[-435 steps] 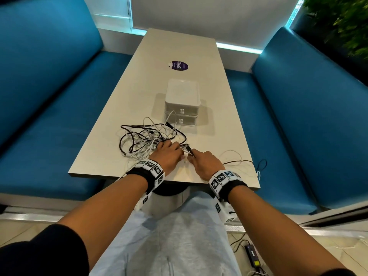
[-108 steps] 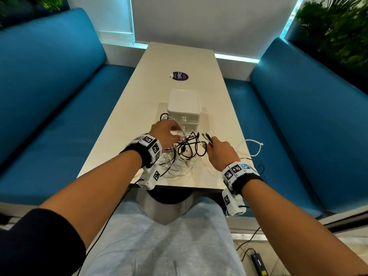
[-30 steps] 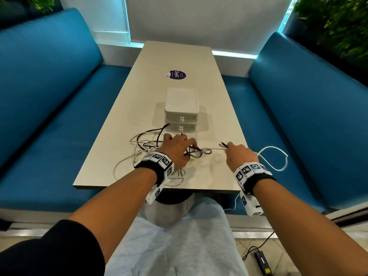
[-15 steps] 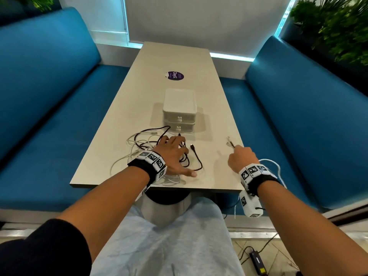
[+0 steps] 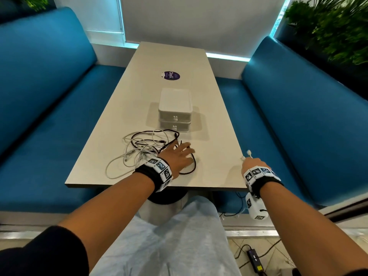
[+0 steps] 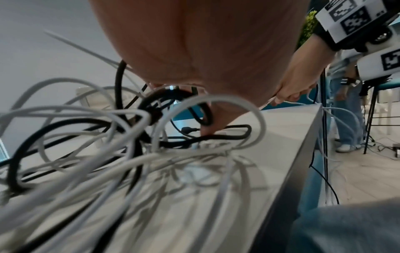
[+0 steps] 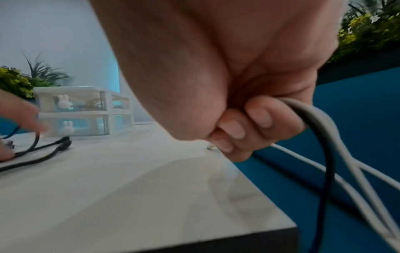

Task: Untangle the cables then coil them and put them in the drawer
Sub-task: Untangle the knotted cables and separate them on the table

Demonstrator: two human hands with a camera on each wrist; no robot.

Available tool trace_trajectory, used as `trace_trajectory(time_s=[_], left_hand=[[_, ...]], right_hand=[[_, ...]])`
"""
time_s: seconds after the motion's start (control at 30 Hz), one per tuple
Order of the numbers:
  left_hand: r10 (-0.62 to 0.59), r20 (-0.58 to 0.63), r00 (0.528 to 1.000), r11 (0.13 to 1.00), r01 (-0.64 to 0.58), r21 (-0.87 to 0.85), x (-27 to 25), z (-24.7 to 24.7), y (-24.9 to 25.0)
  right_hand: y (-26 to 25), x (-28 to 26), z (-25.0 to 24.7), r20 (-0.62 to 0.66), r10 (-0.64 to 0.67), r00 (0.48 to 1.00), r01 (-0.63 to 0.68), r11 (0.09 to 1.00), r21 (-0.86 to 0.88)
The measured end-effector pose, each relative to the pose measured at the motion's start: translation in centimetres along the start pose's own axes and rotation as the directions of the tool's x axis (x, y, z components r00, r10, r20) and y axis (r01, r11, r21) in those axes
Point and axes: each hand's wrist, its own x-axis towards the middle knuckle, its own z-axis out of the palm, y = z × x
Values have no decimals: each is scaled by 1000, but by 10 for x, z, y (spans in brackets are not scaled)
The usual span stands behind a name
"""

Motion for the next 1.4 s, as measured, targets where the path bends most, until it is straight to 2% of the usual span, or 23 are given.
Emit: trace_trajectory(time_s=[0.07, 0.13, 0.2, 0.3, 0.43, 0.6, 0.7, 0.83, 0.9, 1.07, 1.13, 1.3, 1.4], left_hand=[[-26, 18, 999, 999, 27, -42, 2, 0, 5], [-83, -20, 996, 992, 80, -100, 5, -1, 10], [-124, -23, 992, 986, 121, -117, 9, -5, 15], [-144, -21, 989, 988, 143, -52, 9, -8, 19], [-145, -7, 989, 989, 144, -40, 10, -4, 22], [-188, 3, 982, 977, 188, -97, 12, -7, 27], [-188, -20, 982, 969, 182, -170, 8, -10, 27], [-176, 0, 984, 960, 171, -223, 9, -7, 25], [-159, 16, 987, 959, 158, -235, 10, -7, 24], [-93, 41, 995, 973, 100, -209, 6, -9, 21], [-85, 45, 995, 974, 92, -208, 6, -9, 20], [-92, 13, 996, 976, 92, -197, 6, -6, 21], [-139, -35, 990, 983, 134, -124, 2, -1, 13]], right_hand=[[-6, 0, -6, -34, 8, 999, -8, 1000, 21], [-21, 0, -11, -56, -23, 998, 28, 995, 91], [-41, 0, -15, -52, -92, 994, 101, 972, 214], [-67, -3, -17, -48, -214, 976, 216, 903, 372], [-87, -8, -16, -85, -279, 957, 291, 886, 361], [-95, -5, -7, -19, -187, 982, 176, 878, 445], [-97, -5, -5, 16, -116, 993, 85, 810, 580], [-98, -3, -1, 109, -112, 988, 1, 701, 713], [-100, -2, -1, 115, -152, 982, 22, 691, 723], [-102, -2, -1, -32, -260, 965, 210, 694, 689], [-103, -2, -3, -47, -298, 953, 253, 705, 663], [-107, -7, 1, -21, -320, 947, 280, 792, 543], [-100, -6, 2, 17, -254, 967, 219, 864, 453]])
